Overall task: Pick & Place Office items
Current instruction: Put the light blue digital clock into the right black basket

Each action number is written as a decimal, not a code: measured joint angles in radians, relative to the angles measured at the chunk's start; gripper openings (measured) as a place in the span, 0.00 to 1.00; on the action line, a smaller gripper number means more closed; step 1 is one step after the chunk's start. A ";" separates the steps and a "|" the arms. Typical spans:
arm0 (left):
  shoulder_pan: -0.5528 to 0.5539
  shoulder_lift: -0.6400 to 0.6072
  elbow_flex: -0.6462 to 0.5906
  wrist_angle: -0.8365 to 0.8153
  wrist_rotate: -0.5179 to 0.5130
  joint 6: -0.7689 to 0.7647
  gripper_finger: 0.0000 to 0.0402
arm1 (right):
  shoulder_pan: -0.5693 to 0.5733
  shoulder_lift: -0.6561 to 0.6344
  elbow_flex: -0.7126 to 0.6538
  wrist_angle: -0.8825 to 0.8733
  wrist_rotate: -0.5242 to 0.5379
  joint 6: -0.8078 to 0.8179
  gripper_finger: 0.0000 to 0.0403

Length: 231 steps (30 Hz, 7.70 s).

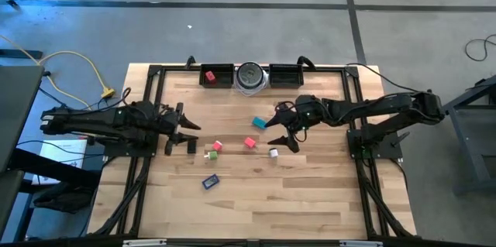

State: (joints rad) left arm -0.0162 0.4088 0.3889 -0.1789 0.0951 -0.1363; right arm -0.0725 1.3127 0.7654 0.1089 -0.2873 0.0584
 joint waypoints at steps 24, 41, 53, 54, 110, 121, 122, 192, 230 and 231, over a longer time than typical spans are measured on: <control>-0.048 0.090 0.000 0.041 -0.075 -0.010 0.41 | -0.041 0.238 0.000 0.063 0.276 0.052 0.78; -0.048 0.149 0.001 0.076 -0.155 0.017 0.41 | -0.084 0.370 0.033 0.095 0.333 0.029 0.78; -0.048 0.170 0.001 0.076 -0.156 0.016 0.41 | -0.115 0.395 0.043 0.068 0.359 -0.003 0.78; -0.048 0.170 0.001 0.076 -0.156 0.016 0.41 | -0.118 0.395 0.043 0.068 0.356 -0.003 0.78; -0.012 0.340 0.001 0.214 -0.148 0.066 0.41 | -0.125 0.545 0.044 0.146 0.318 0.052 0.48; -0.012 0.340 0.001 0.214 -0.148 0.066 0.41 | -0.125 0.545 0.043 0.161 0.310 0.052 0.35; -0.012 0.340 0.001 0.214 -0.148 0.066 0.41 | -0.124 0.546 0.043 0.168 0.307 0.052 0.35; 0.232 0.871 0.001 1.166 0.198 -0.590 0.41 | 0.171 0.234 0.111 0.179 0.726 -0.483 0.35; 0.230 1.045 0.124 1.139 0.274 -0.594 0.24 | 0.149 0.300 0.178 0.129 0.656 -0.473 0.35; 0.230 1.045 0.124 1.138 0.273 -0.597 0.20 | 0.148 0.300 0.178 0.128 0.657 -0.478 0.35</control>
State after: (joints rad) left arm 0.2142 1.4536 0.5125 0.9592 0.3685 -0.7336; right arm 0.0759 1.6131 0.9432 0.2369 0.3699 -0.4198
